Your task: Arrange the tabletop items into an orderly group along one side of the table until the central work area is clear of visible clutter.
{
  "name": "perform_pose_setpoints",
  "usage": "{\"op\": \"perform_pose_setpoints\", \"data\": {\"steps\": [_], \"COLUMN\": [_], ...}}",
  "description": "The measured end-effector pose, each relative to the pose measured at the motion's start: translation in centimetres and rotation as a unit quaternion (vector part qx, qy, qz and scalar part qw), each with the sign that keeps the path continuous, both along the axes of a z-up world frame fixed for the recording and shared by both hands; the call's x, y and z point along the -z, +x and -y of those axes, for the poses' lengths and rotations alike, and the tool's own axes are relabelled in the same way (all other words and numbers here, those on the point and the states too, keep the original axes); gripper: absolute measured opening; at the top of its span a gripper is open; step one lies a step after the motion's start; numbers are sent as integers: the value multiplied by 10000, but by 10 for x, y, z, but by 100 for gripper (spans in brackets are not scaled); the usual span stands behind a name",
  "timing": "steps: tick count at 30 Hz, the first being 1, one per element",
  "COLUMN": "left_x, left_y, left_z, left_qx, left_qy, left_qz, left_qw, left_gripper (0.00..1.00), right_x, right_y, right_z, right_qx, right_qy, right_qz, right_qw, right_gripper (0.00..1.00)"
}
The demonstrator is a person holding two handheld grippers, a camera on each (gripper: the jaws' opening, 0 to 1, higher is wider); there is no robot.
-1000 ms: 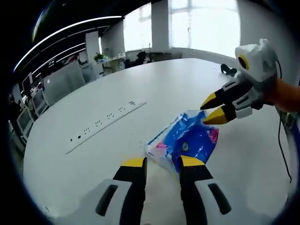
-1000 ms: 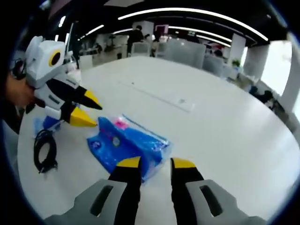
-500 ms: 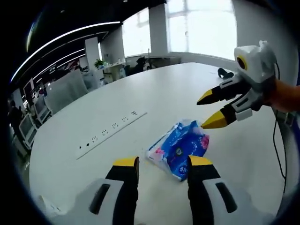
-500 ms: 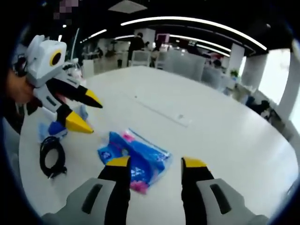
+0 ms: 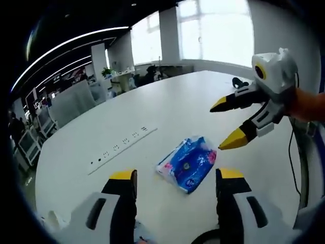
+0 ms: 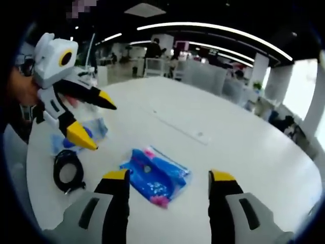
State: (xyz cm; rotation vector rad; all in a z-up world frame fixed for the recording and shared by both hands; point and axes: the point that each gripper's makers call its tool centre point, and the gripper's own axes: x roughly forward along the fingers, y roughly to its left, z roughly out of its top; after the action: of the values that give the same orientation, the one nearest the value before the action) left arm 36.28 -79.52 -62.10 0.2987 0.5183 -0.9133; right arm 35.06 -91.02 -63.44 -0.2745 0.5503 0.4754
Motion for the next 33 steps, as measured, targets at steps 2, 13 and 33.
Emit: {"op": "perform_pose_setpoints", "data": {"steps": [2, 13, 33], "left_x": [-7, -32, -54], "left_y": [-1, -19, -51], "left_z": [-2, -12, -30], "left_qx": [-10, -26, 43], "left_qy": [4, -270, -471], "left_qz": [31, 156, 486], "left_qw": [10000, 9995, 9977], "left_gripper": [68, 86, 99], "right_x": [-5, -43, -73], "right_y": [-4, -18, -46], "right_z": [-2, -6, -37], "right_qx": [-57, 47, -244], "right_qy": [9, 287, 279], "right_qz": [43, 615, 1162], "right_qw": [10000, 9977, 9925], "right_gripper": [64, 82, 99]}}
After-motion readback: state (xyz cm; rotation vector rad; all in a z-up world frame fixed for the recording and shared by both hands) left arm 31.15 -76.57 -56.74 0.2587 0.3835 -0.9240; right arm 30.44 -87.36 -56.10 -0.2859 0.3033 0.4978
